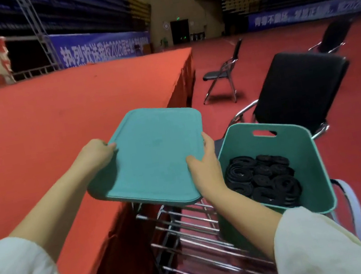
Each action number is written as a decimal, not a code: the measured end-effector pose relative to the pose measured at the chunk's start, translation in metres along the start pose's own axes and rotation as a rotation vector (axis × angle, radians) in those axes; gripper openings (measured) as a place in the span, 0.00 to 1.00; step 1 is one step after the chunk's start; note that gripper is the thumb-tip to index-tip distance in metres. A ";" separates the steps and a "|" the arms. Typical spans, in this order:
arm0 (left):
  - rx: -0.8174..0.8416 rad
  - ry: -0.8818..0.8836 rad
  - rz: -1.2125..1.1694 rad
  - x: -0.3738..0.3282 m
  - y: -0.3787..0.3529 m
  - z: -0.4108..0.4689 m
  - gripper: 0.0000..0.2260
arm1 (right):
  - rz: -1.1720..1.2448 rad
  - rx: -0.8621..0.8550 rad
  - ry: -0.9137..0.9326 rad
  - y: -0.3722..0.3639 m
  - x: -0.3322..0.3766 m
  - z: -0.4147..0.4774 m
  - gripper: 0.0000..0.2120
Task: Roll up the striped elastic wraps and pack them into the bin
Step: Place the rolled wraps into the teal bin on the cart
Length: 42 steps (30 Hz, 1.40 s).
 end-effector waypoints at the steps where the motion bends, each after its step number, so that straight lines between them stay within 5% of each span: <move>1: 0.028 -0.014 -0.092 -0.008 -0.003 -0.005 0.15 | 0.022 -0.022 0.027 0.015 0.005 0.002 0.32; 6: 0.179 -0.084 -0.586 -0.065 -0.048 -0.037 0.09 | 0.018 -0.145 0.054 0.105 0.004 0.012 0.29; 11: 0.309 -0.071 -0.831 -0.102 -0.136 -0.051 0.11 | -0.166 -0.200 -0.031 0.183 -0.027 0.012 0.20; 19: 0.601 -0.014 -0.754 -0.121 -0.224 -0.040 0.10 | -0.312 -0.176 -0.230 0.230 -0.084 0.027 0.22; 42: 0.561 -0.053 -0.606 -0.094 -0.231 -0.047 0.10 | -0.426 -0.126 -0.254 0.213 -0.094 0.005 0.17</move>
Point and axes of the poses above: each hand's wrist, its own z-axis towards the middle knuckle, its own y-axis out of the back of the hand, x = y × z, the point moved 3 cm from there along z, towards the middle knuckle, and after that the axes turned 13 degrees about -z, right-handed, at the moved point
